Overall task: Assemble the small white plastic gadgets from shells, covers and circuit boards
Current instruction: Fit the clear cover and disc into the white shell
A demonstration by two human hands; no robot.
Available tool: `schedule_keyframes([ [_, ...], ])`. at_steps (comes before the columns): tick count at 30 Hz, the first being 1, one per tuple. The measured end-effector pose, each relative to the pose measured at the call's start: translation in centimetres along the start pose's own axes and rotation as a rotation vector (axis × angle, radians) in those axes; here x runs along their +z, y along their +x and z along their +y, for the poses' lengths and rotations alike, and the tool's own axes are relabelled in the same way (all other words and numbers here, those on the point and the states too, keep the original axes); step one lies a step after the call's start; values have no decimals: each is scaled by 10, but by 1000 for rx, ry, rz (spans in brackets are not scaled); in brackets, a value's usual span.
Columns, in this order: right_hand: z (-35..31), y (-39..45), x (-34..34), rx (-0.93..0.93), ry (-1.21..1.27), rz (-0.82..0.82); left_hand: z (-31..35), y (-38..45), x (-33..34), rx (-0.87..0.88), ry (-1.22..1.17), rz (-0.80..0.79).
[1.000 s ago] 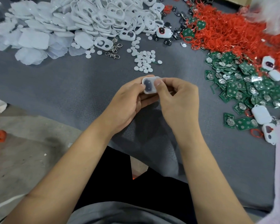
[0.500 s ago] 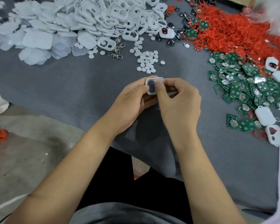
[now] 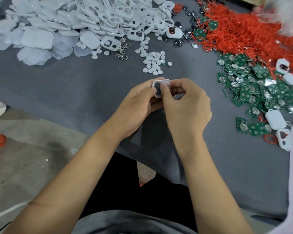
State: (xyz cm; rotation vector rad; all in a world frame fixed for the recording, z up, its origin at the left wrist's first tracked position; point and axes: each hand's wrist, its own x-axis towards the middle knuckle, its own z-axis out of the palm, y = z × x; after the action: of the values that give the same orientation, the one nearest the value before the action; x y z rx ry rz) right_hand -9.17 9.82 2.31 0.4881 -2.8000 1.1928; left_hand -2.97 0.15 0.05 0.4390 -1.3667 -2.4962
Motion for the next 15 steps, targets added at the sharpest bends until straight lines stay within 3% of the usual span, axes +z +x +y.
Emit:
schedule_keyframes([
  [10,13,5,-4,-9,81,-9,0,2,-1,-9,-11,47],
  [15,15,7,-3,-20,53,-35,-1,0,-1,8,132,47],
])
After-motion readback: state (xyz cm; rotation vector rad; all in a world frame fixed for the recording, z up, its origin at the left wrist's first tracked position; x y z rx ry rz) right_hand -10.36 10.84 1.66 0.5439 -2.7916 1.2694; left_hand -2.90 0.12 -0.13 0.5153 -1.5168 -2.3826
